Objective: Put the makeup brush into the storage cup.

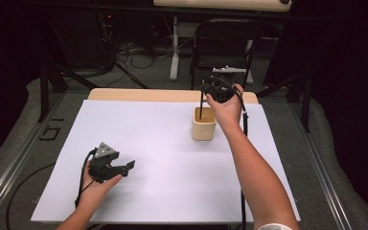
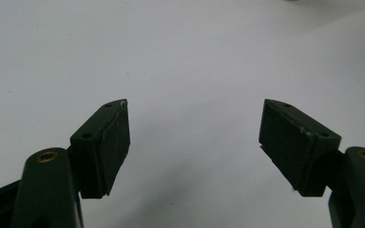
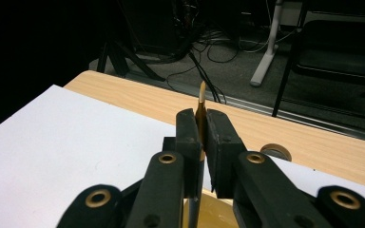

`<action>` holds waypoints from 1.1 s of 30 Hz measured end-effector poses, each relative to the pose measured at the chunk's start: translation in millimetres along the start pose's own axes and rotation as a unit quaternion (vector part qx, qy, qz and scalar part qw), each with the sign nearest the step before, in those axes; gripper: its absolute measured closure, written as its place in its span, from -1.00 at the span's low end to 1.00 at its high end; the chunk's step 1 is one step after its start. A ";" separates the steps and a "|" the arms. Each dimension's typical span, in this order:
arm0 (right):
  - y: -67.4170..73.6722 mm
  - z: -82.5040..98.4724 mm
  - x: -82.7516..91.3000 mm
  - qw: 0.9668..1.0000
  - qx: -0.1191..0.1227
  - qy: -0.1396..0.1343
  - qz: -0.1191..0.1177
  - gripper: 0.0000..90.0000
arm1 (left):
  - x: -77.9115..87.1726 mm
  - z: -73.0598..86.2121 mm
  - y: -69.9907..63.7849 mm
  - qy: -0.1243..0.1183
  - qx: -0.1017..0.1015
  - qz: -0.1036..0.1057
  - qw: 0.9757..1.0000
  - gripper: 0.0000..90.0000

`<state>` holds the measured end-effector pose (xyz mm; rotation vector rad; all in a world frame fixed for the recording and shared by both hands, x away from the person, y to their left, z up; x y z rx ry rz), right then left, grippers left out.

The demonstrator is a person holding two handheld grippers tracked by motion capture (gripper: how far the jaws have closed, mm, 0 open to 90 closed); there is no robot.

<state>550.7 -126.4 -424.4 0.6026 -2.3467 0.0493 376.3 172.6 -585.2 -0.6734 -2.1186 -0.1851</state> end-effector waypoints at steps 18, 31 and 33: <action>-0.2 9.2 -6.4 1.000 0.015 0.007 0.012 0.88 | 2.5 2.5 1.2 0.000 0.004 0.000 1.000 -0.42; 1.7 19.5 -5.8 1.000 0.018 0.002 0.014 0.88 | 4.1 1.8 -0.7 -0.003 0.002 -0.005 1.000 -0.42; 2.1 21.8 -6.2 1.000 0.019 0.003 0.015 0.88 | 4.7 1.4 -1.4 -0.003 0.002 -0.004 1.000 -0.42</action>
Point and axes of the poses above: each handheld gripper's, and its own axes: x roughly backward along the jaws, z roughly out of its underside, y roughly to its left, the point moved 8 cm from there along -x, roughly forward along the jaws, and after that the axes turned 13 degrees about y, right-handed, at the moved point
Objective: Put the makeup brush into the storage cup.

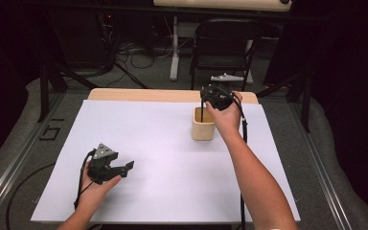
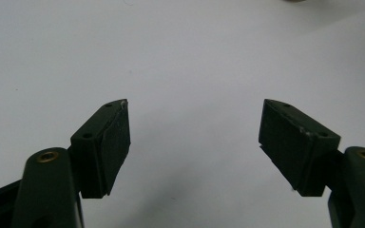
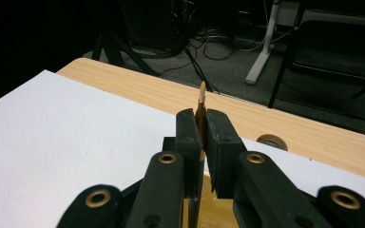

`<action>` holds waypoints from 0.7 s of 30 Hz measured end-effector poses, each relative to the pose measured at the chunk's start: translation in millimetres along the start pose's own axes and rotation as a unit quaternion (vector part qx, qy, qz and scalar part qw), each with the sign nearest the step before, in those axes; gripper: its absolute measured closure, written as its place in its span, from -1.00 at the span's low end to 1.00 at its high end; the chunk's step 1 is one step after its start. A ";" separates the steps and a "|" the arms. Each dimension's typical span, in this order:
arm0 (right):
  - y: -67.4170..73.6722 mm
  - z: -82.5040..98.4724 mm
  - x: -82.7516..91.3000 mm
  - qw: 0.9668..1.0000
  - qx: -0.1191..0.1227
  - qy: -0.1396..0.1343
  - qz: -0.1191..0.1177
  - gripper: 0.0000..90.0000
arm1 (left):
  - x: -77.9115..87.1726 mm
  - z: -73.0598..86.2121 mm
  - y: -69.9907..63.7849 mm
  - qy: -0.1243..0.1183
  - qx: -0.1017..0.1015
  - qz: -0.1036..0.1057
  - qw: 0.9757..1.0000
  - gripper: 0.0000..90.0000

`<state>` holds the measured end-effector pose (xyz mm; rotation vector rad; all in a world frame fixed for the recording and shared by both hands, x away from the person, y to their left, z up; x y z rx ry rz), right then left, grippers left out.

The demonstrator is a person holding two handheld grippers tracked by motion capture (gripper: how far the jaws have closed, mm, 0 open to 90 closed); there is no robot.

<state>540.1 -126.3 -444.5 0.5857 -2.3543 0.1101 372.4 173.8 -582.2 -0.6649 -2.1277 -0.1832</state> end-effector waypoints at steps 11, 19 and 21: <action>1.5 8.6 -0.9 1.000 0.000 -0.001 0.008 0.88 | 3.4 1.7 -1.4 -0.003 -0.002 0.000 1.000 -0.41; 0.5 13.4 -3.9 1.000 0.002 0.001 0.009 0.88 | 2.6 1.7 -1.8 -0.001 -0.003 0.000 1.000 -0.41; -0.5 14.4 -4.6 1.000 0.001 0.002 0.010 0.88 | 1.9 1.9 -2.0 -0.001 -0.003 -0.001 1.000 -0.41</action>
Point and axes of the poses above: each handheld gripper's, and its own axes: x roughly backward along the jaws, z roughly out of its underside, y roughly to its left, the point moved 8 cm from there along -x, roughly forward along the jaws, and after that the axes turned 13 degrees about y, right-handed, at the moved point
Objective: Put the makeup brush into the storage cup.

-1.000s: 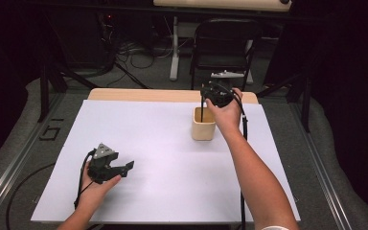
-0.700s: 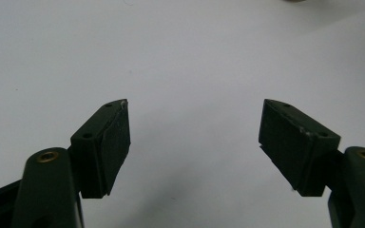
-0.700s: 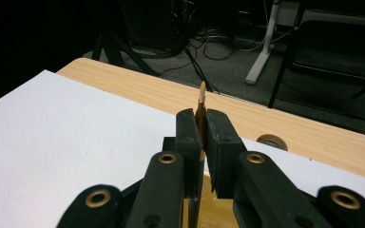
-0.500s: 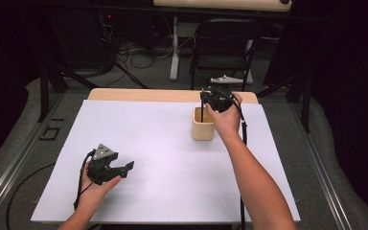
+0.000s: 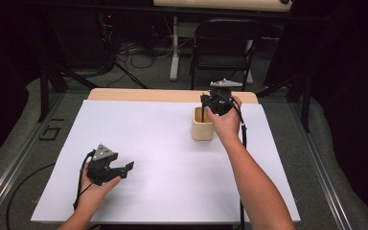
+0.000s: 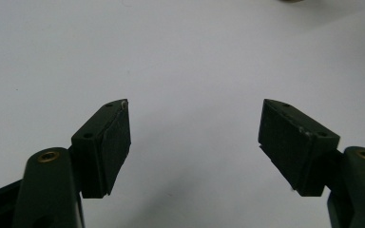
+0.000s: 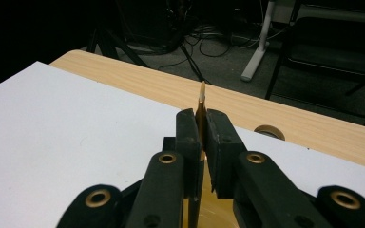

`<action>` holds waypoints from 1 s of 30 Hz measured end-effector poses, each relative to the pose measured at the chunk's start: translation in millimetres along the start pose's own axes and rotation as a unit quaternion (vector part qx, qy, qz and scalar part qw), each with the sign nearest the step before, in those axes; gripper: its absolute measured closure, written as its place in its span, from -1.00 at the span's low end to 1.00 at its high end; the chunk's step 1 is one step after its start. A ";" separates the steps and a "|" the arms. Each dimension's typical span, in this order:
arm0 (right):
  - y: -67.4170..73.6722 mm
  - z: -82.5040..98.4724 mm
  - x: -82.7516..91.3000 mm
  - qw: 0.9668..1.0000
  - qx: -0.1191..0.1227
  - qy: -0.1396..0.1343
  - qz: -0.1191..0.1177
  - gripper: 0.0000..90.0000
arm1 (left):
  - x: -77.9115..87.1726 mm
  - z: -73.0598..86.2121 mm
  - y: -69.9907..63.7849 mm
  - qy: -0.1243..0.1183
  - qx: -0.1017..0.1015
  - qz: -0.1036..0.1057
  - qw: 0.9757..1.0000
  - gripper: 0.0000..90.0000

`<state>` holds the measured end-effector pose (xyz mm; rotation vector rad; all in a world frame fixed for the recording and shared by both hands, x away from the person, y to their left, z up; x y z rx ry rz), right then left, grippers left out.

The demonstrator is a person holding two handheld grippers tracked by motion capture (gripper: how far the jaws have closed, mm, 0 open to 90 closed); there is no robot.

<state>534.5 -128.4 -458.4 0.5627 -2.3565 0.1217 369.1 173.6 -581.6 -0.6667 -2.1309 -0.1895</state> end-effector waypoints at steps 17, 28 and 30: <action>-8.5 11.1 -4.0 1.000 -0.003 0.011 0.006 0.88 | -0.6 0.4 -0.9 0.001 0.001 0.002 1.000 -0.41; -9.6 23.5 -10.9 1.000 0.004 0.025 0.012 0.88 | -1.5 0.8 -1.3 0.004 -0.003 0.003 1.000 -0.40; -9.8 24.9 -11.8 1.000 0.007 0.027 0.013 0.88 | -1.6 0.8 -1.4 0.004 -0.003 0.003 1.000 -0.40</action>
Point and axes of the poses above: each handheld gripper's, and its own axes: x roughly backward along the jaws, z roughly out of its underside, y roughly to its left, the point moved 8 cm from there along -x, roughly forward along the jaws, and after that the axes turned 13 degrees about y, right-handed, at the moved point
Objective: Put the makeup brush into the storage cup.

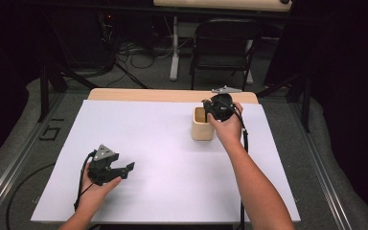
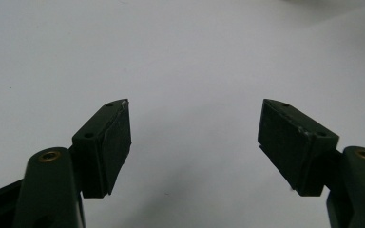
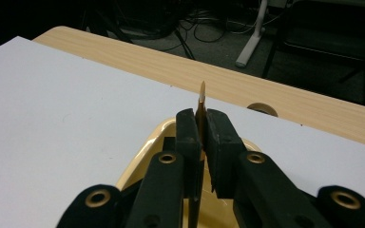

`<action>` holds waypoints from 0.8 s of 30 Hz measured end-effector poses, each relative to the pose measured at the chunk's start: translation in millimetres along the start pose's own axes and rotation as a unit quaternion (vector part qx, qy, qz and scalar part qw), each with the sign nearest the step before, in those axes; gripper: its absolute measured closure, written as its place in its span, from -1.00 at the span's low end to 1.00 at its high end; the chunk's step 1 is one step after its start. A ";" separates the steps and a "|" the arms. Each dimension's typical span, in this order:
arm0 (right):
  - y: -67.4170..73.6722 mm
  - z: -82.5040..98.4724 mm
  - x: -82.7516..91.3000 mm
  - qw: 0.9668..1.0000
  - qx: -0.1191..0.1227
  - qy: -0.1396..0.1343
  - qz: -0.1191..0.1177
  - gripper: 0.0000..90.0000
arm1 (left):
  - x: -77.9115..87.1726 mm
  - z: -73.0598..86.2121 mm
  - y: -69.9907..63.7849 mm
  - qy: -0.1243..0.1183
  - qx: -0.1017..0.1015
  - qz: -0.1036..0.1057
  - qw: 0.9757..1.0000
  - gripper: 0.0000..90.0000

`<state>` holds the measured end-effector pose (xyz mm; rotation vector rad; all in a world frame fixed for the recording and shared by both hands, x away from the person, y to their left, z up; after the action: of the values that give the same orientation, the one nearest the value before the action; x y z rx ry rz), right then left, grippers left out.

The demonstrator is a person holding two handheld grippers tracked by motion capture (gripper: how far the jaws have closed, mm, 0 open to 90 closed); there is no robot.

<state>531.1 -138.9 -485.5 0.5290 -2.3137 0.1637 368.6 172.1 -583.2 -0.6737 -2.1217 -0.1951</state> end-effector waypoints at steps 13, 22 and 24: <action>1.0 8.3 -5.8 1.000 0.010 0.012 0.007 0.88 | -0.6 0.0 -0.5 0.000 0.000 0.001 1.000 -0.40; 2.4 11.9 -7.6 1.000 0.015 0.016 0.011 0.87 | -0.7 0.3 -0.8 0.002 -0.001 0.001 1.000 -0.40; 2.6 12.4 -7.6 1.000 0.017 0.014 0.011 0.87 | -0.8 0.4 -0.8 0.002 -0.001 0.001 1.000 -0.40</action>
<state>526.9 -137.4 -499.5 0.5146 -2.2930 0.2208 368.3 171.3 -583.9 -0.6759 -2.1171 -0.1968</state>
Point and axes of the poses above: each handheld gripper's, and its own axes: x roughly backward along the jaws, z roughly out of its underside, y roughly to its left, the point moved 8 cm from there along -x, roughly forward along the jaws, and after that the axes turned 13 degrees about y, right-handed, at the moved point
